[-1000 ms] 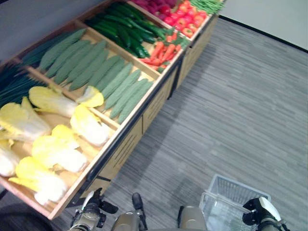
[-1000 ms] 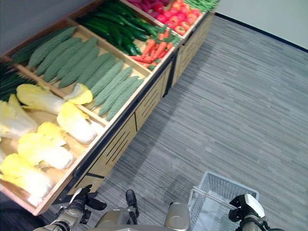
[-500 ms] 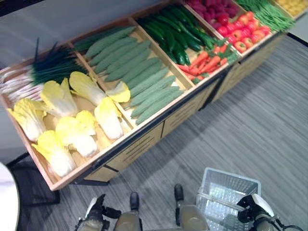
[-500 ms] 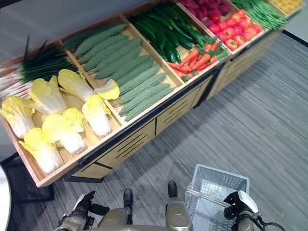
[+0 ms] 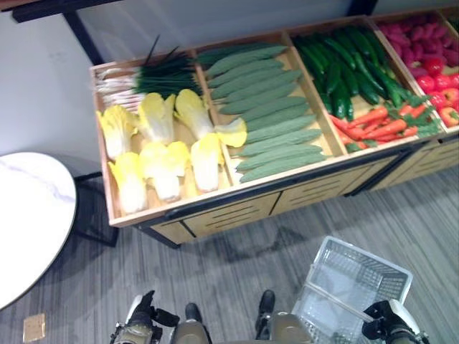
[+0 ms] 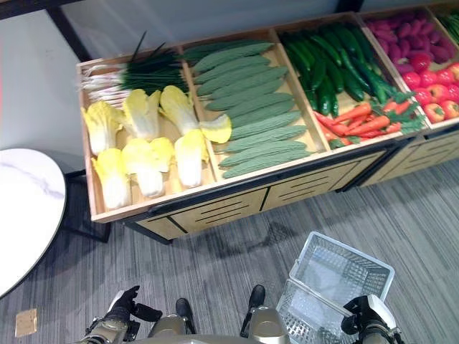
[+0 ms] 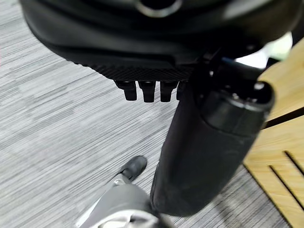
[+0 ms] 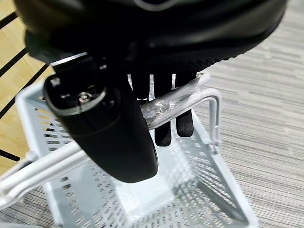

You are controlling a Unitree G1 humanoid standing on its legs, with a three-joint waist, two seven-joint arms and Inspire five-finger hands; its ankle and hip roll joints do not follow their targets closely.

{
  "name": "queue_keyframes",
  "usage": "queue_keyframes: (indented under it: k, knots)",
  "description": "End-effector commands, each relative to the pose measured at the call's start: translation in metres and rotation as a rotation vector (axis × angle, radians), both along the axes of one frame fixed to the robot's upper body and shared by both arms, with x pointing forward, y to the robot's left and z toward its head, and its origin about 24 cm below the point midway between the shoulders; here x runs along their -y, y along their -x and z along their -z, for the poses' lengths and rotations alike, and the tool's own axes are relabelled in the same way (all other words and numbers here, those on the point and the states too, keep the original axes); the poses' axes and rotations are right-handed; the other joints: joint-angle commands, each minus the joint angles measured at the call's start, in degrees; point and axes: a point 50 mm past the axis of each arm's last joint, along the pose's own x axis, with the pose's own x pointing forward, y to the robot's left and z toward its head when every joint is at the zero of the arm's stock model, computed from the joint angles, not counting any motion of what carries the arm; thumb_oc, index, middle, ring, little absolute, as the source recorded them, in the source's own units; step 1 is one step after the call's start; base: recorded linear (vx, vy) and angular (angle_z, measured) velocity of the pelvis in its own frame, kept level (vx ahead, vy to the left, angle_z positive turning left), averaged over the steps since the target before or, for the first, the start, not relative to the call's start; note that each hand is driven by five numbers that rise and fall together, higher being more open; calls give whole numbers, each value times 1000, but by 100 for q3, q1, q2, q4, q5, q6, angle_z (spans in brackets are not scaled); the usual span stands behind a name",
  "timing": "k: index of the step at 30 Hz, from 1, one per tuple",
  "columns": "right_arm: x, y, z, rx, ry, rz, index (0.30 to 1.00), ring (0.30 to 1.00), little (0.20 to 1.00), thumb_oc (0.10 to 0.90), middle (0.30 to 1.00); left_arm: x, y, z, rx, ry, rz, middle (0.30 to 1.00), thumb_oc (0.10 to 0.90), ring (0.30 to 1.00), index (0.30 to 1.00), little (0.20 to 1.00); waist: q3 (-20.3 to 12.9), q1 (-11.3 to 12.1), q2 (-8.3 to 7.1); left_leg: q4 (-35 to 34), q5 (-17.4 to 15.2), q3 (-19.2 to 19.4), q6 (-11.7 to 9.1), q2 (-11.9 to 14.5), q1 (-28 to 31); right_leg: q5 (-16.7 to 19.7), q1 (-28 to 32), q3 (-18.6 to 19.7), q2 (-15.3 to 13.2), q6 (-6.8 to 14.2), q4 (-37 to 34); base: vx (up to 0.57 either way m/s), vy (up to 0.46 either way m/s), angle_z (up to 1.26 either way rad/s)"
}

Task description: Get the vegetables into the basket

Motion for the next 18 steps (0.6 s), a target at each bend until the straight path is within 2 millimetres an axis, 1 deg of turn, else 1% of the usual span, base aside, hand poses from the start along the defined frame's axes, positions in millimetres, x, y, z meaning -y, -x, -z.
queue_keyframes:
  k: [1,2,3,4,6,7,8,9,10,11,12,14,16,18]
  knots:
    - [22,6,-12,32,65,83,300,300,300,400,300,-14,-7,-7,29,-54,26,1000,900,1000,1000,1000,-47,17,-195,45,148,-377,-63,-99,-237,-4,175,806,-362,570,84,78,264,14]
    - [21,7,-11,25,67,81,300,300,300,400,300,-14,-7,-7,29,-55,26,1000,900,1000,1000,1000,-39,18,-226,95,57,-363,-17,-170,-248,62,211,833,-457,628,65,65,260,9]
    - [18,2,-10,23,65,62,300,300,300,400,300,-17,-6,-8,37,-54,12,1000,900,1000,1000,1000,-7,51,-272,208,-124,-356,83,-314,-260,168,175,952,-596,731,160,68,347,7]
    - [17,-3,-10,28,65,49,300,300,300,400,300,-19,-7,-8,41,-56,4,1000,900,1000,1000,1000,18,66,-292,257,-186,-329,138,-373,-279,255,94,1014,-664,778,290,29,348,3]
    - [14,-17,-12,49,72,13,300,300,300,400,300,-21,-10,-10,67,-46,-16,1000,900,1000,1000,1000,86,110,-274,305,-298,-234,275,-521,-285,522,-145,1094,-886,880,736,-20,289,-9]
    - [13,-21,-13,62,72,4,300,300,300,400,300,-21,-11,-11,74,-47,-12,1000,900,1000,1000,1000,141,88,-258,320,-315,-237,306,-569,-275,623,-238,1210,-913,889,952,23,275,-24]
    - [10,-24,-12,69,65,-6,300,300,300,400,300,-24,-13,-13,82,-53,-6,1000,900,1000,1000,1000,195,16,-220,262,-311,-337,319,-635,-195,593,-370,1569,-741,858,1017,28,176,-23]
    - [10,-24,-12,69,65,-6,300,300,300,400,300,-24,-13,-13,82,-53,-6,1000,900,1000,1000,1000,183,19,-216,260,-302,-333,318,-629,-211,609,-382,1571,-733,854,1002,56,114,-12]
    - [8,-25,-11,63,61,-14,300,300,300,400,300,-25,-13,-13,83,-57,-14,1000,900,1000,1000,1000,161,14,-215,206,-283,-366,292,-653,-187,582,-398,1631,-679,848,771,68,-12,10]
    - [6,-21,-8,46,50,7,300,300,300,400,300,-28,-14,-14,87,-62,-28,1000,900,1000,1000,1000,134,16,-232,105,-269,-419,245,-667,-123,590,-379,1638,-656,853,280,97,-48,17]
    - [6,-17,-5,30,46,26,300,300,300,400,300,-30,-13,-14,86,-67,-36,1000,900,1000,1000,1000,122,-8,-236,105,-280,-480,227,-653,-106,612,-432,1750,-628,861,132,91,-95,13]
    - [5,-9,-2,16,37,64,300,300,300,400,300,-32,-10,-14,80,-70,-52,1000,900,1000,1000,1000,107,-6,-277,223,-306,-599,203,-640,-126,524,-317,1904,-577,859,-11,45,-81,27]
    - [5,-6,-1,-2,40,68,300,300,300,400,300,-32,-8,-13,76,-69,-57,1000,900,1000,1000,1000,81,29,-301,232,-289,-643,179,-616,-135,482,-240,1917,-560,848,-128,16,-90,43]
    - [6,-4,0,-13,39,73,300,300,300,400,300,-34,-1,-12,60,-70,-77,1000,900,1000,1000,1000,15,87,-323,129,-186,-640,101,-520,-101,507,-162,1810,-503,843,-304,27,-162,22]
